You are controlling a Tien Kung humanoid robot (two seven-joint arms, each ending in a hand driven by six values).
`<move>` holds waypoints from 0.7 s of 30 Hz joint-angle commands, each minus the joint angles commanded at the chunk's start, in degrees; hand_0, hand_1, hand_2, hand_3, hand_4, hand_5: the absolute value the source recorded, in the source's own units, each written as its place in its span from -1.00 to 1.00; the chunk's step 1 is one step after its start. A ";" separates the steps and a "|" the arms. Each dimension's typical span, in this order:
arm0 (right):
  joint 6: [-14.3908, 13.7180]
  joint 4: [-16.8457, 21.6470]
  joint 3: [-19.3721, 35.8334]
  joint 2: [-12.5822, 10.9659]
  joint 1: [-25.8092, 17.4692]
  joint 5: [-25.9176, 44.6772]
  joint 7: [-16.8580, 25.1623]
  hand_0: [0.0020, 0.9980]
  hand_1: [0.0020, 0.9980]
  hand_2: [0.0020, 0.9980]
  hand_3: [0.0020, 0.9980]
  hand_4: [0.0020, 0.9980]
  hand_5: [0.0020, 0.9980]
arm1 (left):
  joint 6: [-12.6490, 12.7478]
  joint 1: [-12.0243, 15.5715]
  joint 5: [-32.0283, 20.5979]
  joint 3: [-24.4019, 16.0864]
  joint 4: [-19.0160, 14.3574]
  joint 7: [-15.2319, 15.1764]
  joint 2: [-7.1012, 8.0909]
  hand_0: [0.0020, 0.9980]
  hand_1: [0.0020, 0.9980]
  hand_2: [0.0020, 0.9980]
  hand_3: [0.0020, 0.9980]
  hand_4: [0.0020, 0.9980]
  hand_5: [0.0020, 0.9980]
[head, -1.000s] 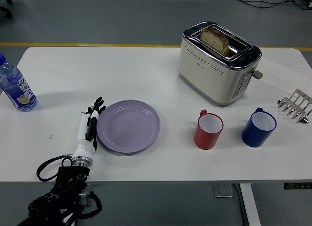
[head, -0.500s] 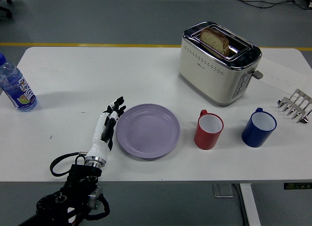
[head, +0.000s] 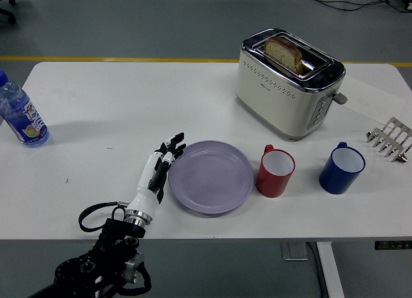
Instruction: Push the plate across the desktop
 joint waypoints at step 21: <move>-0.16 0.00 -0.65 -0.06 0.09 0.98 -0.01 0.06 -0.06 0.19 0.10 -0.49 -0.61 | 0.67 3.75 7.01 -12.63 -2.21 0.00 0.18 0.61 0.66 0.76 0.60 -0.02 0.82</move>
